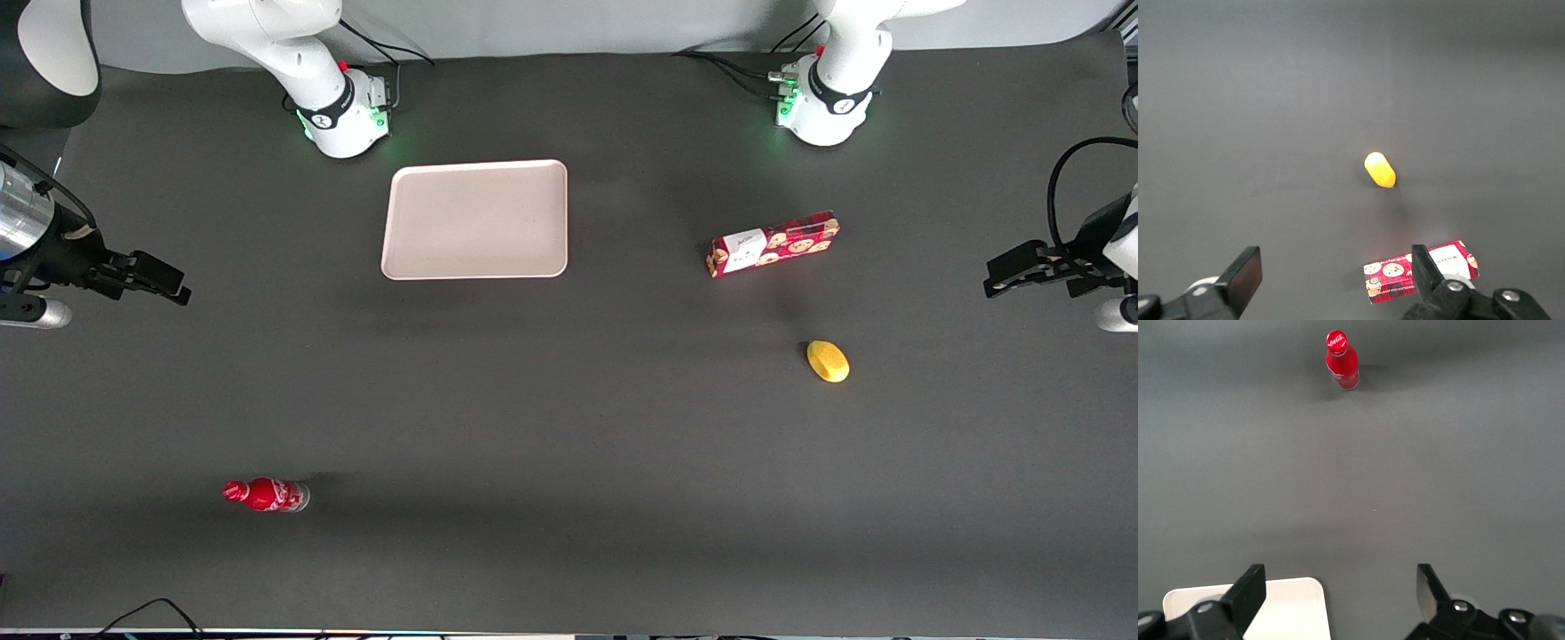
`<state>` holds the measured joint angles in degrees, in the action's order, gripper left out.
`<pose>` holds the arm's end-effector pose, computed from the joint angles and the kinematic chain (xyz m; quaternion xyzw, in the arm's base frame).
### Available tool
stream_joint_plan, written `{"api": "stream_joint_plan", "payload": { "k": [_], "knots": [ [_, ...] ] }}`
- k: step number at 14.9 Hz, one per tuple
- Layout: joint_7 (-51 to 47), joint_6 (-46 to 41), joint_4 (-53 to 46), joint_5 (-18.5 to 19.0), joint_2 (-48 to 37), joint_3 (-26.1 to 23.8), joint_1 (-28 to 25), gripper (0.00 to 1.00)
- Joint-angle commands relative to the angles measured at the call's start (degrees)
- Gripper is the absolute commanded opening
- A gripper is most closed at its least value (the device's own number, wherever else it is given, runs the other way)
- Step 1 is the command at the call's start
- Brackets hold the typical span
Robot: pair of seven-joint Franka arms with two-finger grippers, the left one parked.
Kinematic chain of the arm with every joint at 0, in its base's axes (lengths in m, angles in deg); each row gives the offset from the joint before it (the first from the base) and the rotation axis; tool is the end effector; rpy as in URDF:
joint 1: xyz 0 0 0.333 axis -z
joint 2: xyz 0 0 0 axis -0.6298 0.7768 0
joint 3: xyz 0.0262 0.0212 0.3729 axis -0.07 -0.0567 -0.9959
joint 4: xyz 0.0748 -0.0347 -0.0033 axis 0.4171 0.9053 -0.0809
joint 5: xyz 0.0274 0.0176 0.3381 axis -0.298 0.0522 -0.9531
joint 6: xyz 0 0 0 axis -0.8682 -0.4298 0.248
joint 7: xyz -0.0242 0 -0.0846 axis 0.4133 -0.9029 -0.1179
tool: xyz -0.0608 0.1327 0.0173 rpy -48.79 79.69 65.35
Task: Place coke bottle on tray
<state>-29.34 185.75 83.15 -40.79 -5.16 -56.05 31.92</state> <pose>0.5113 -0.0034 0.5988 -0.9975 0.0695 -0.0097 0.0113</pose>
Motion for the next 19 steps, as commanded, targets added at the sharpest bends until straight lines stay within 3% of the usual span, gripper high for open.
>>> {"api": "stream_joint_plan", "payload": {
  "k": [1,19],
  "knots": [
    [-1.43,-0.63,-1.55,-0.06,1.05,-0.78,0.79,1.00],
    [-0.55,-1.08,-2.87,0.03,2.53,-0.69,1.67,1.00]
  ]
}}
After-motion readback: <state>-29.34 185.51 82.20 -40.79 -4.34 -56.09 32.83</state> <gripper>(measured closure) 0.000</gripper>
